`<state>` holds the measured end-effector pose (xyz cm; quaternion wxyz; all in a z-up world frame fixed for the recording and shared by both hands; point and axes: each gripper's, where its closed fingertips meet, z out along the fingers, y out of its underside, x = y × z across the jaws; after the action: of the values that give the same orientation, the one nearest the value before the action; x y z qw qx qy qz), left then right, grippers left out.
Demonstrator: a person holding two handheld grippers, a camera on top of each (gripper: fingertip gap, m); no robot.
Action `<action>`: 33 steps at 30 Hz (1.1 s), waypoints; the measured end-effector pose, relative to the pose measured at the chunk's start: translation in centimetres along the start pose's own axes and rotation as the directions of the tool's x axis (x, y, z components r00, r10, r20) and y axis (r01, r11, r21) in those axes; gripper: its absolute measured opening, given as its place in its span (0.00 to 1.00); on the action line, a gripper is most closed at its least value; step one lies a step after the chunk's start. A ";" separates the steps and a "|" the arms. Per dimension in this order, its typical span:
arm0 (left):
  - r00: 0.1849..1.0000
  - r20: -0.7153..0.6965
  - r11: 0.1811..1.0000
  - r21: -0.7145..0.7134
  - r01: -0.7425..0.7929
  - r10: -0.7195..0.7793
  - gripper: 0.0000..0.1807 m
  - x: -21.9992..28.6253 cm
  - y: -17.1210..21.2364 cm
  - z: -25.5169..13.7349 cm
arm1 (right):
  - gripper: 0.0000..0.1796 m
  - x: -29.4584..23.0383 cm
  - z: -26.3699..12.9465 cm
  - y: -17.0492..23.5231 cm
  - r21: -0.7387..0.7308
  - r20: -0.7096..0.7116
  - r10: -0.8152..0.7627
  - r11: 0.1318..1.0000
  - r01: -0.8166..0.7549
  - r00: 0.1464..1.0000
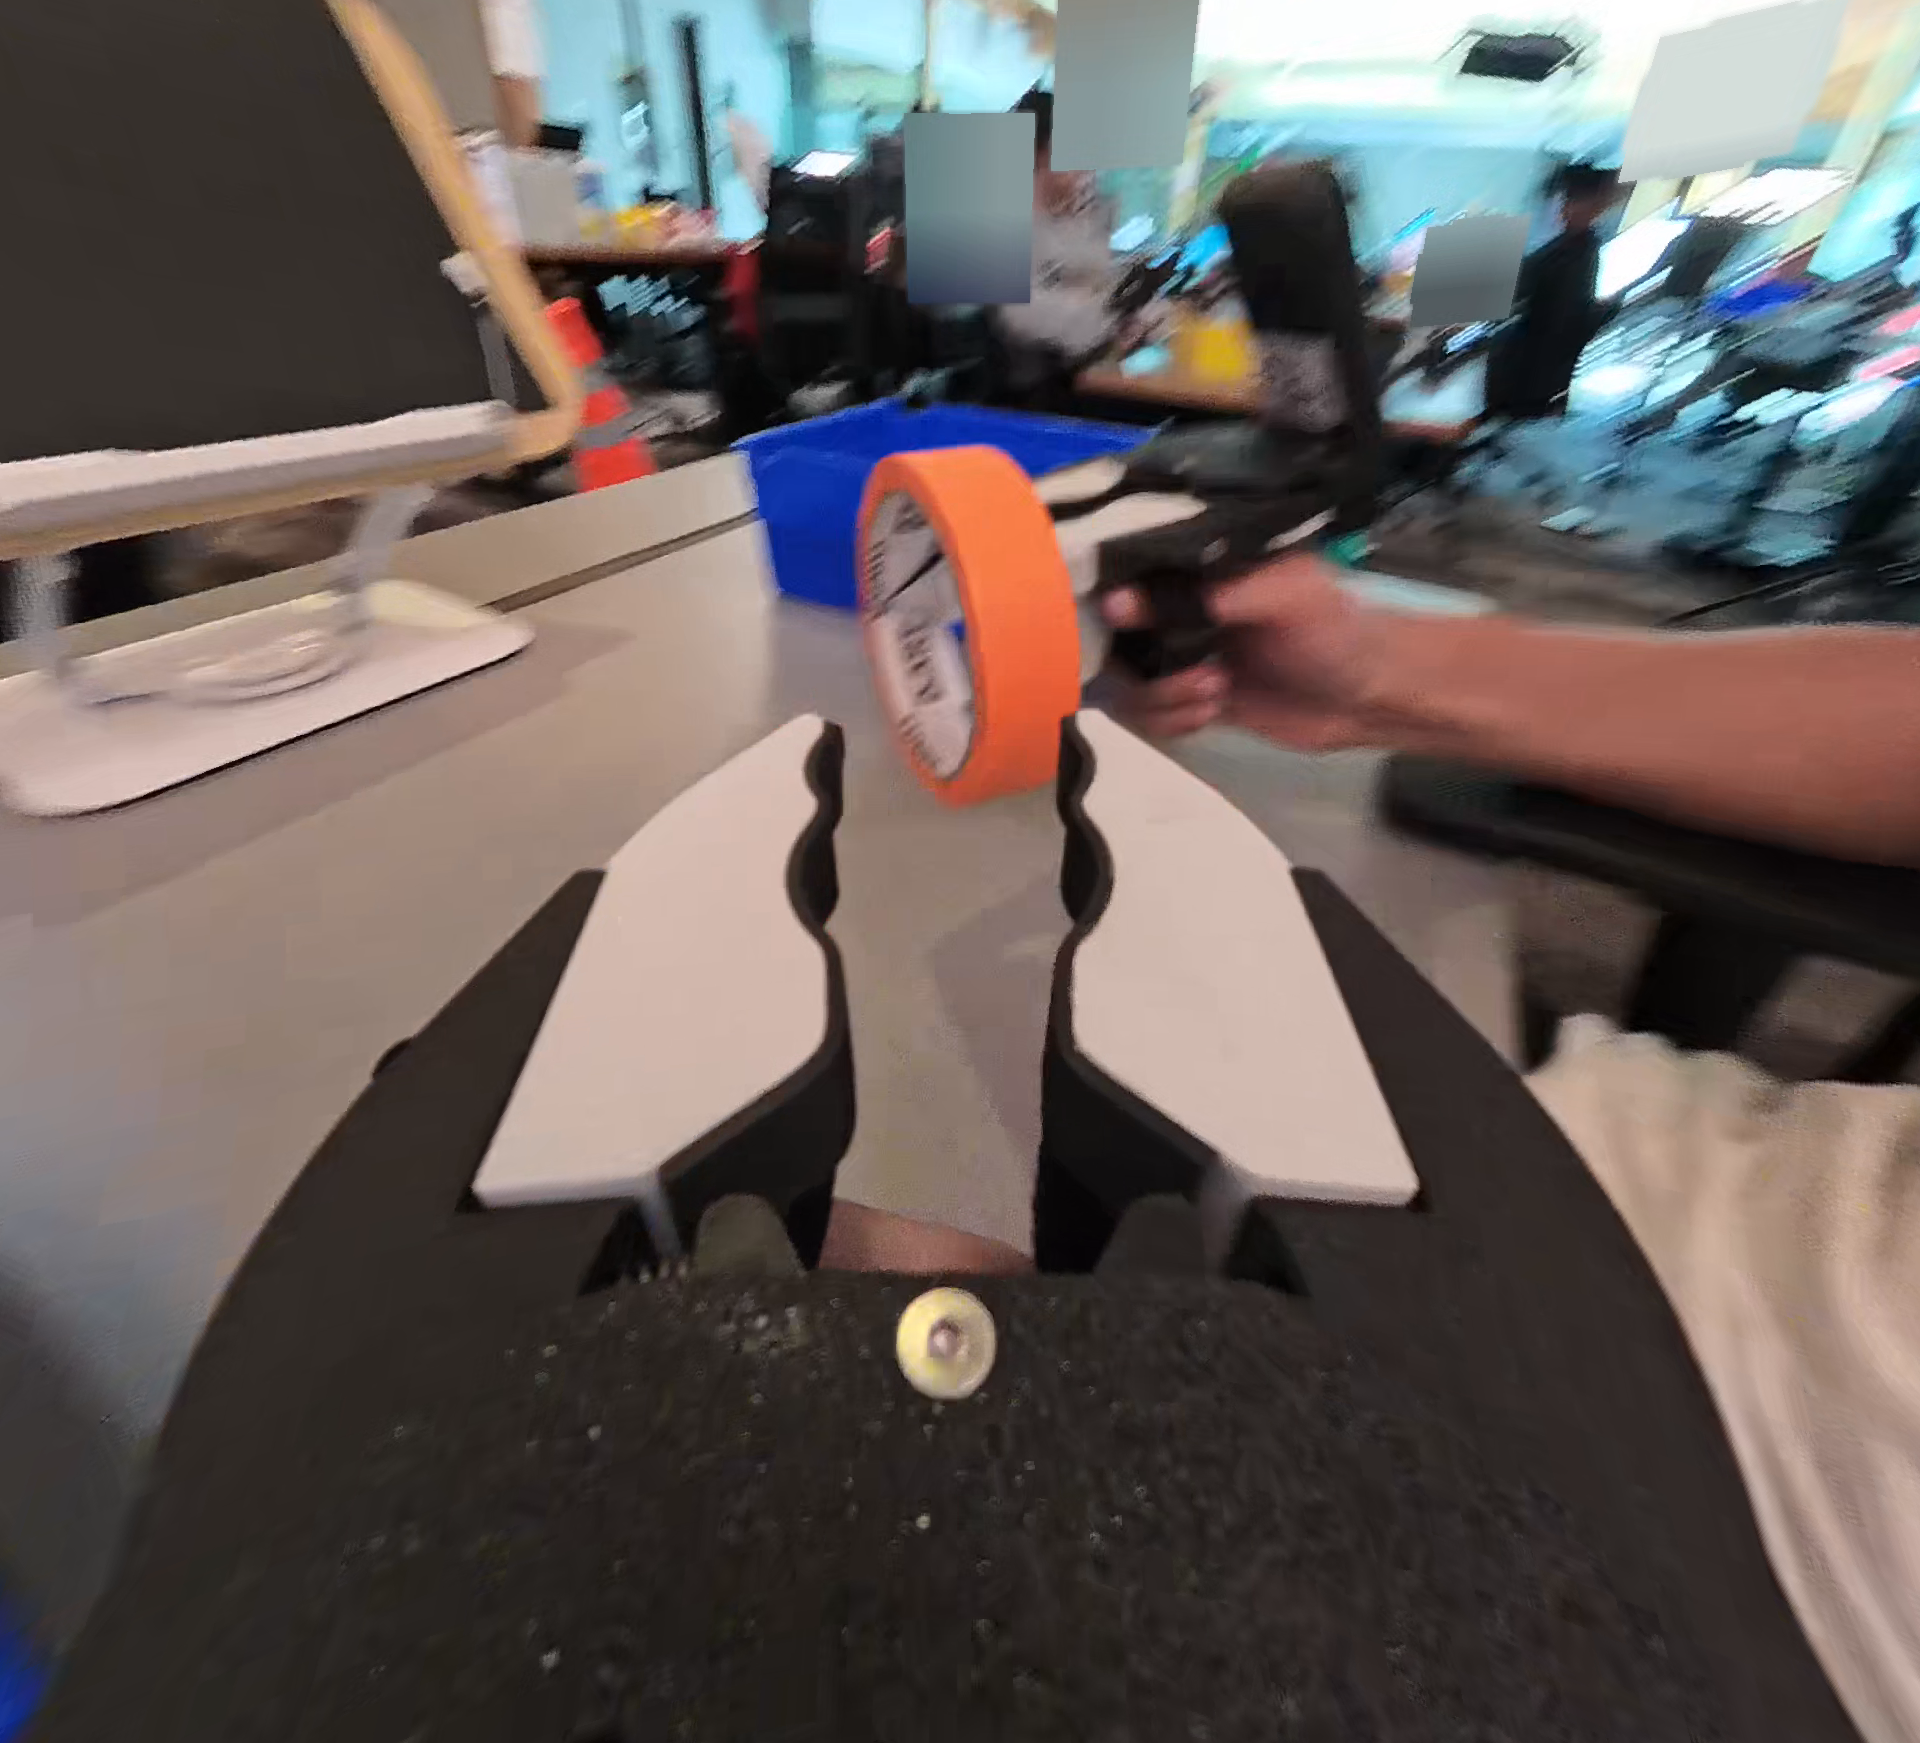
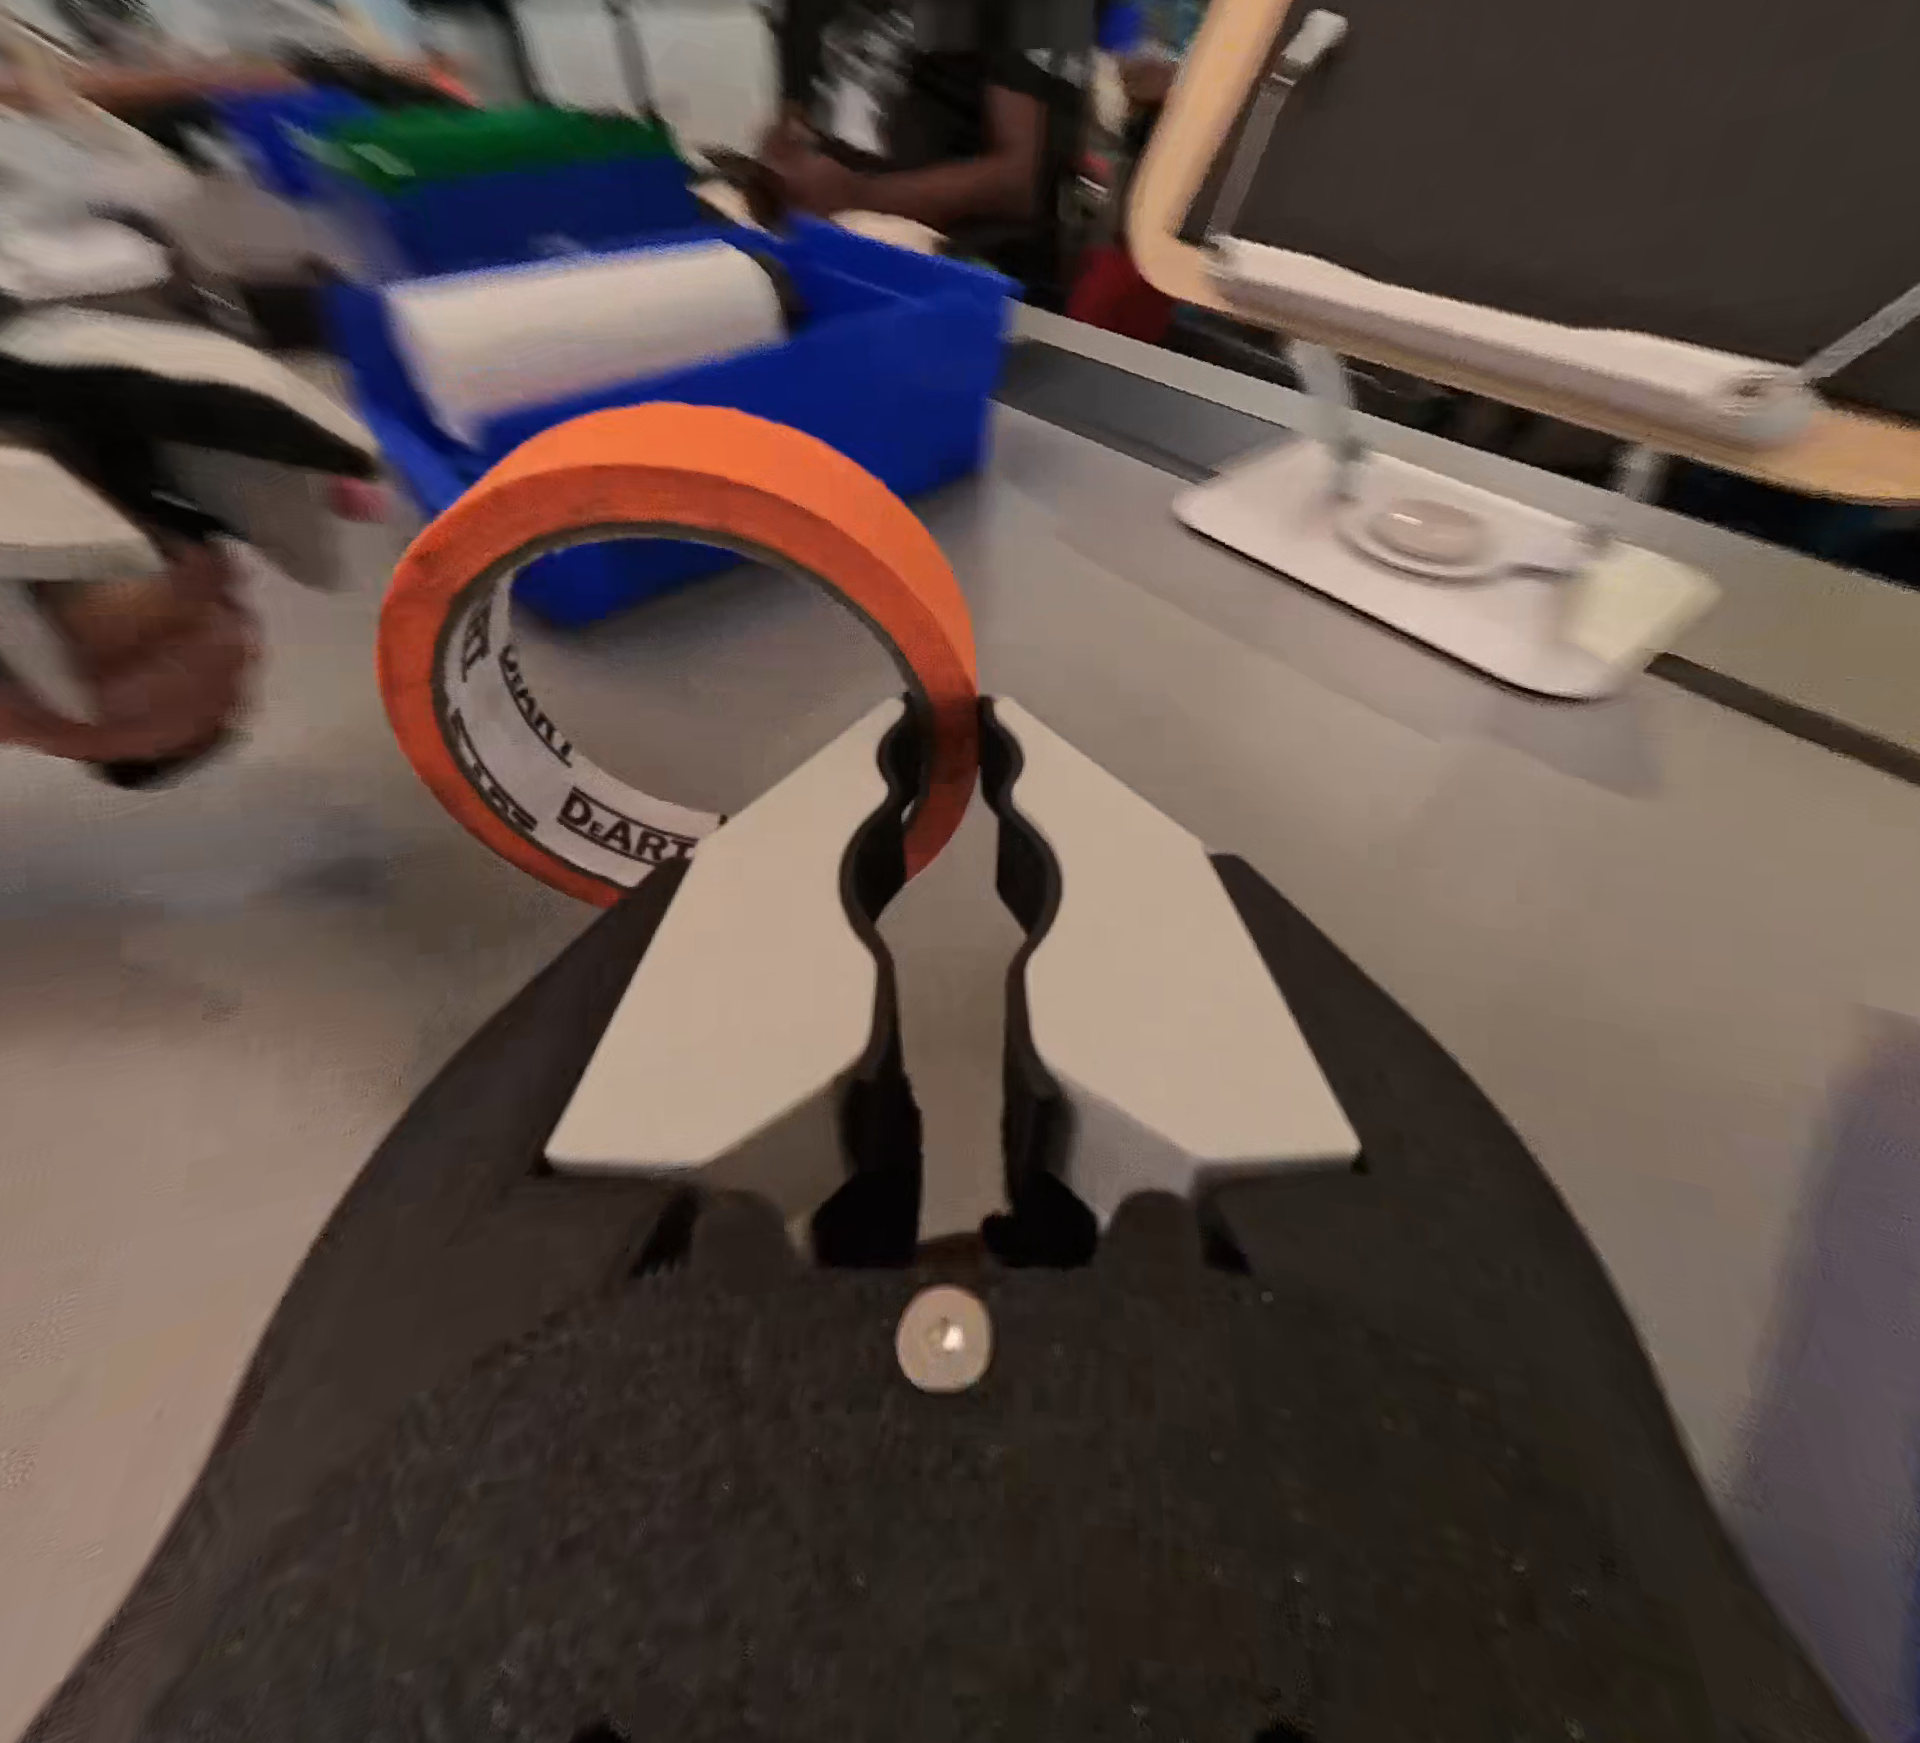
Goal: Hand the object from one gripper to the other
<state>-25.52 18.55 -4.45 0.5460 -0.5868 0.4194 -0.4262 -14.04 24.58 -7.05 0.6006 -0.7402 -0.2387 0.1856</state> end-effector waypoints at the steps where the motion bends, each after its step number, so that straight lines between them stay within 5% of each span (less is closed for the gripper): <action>1: 0.998 0.059 0.998 -0.047 -0.034 0.036 0.23 -0.8 0.6 0.1 | 0.05 1.1 -0.1 0.5 -0.057 -0.088 -0.062 0.997 0.057 0.994; 5: 0.966 0.186 0.971 -0.187 -0.147 0.182 0.31 -1.5 1.9 0.9 | 0.05 2.2 -0.3 0.6 -0.210 -0.288 -0.306 0.945 0.252 0.907; 11: 0.961 0.211 0.967 -0.221 -0.130 0.178 0.31 -1.0 2.2 1.5 | 0.05 -2.8 0.9 -1.1 -0.232 -0.305 -0.585 0.811 0.537 0.751; 23: 0.969 0.171 0.948 -0.295 -0.123 0.179 0.16 -1.3 3.2 1.1 | 0.06 -6.6 2.0 -1.0 -0.164 -0.273 -0.661 0.748 0.643 0.699; 27: 0.977 0.205 0.968 -0.252 -0.003 0.057 0.16 -2.8 2.8 0.2 | 0.24 -7.8 1.4 -1.1 -0.063 -0.171 -0.601 0.798 0.600 0.781; 33: 0.898 0.111 0.905 0.022 0.425 -0.425 0.16 -5.4 0.1 -2.1 | 0.52 -9.0 -0.1 0.5 0.098 -0.034 -0.656 0.749 0.655 0.754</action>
<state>-29.06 23.18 -4.66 0.4618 -0.6882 0.2503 -0.5004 -21.24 19.24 -7.66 0.6649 -0.5769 -0.4738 -0.0235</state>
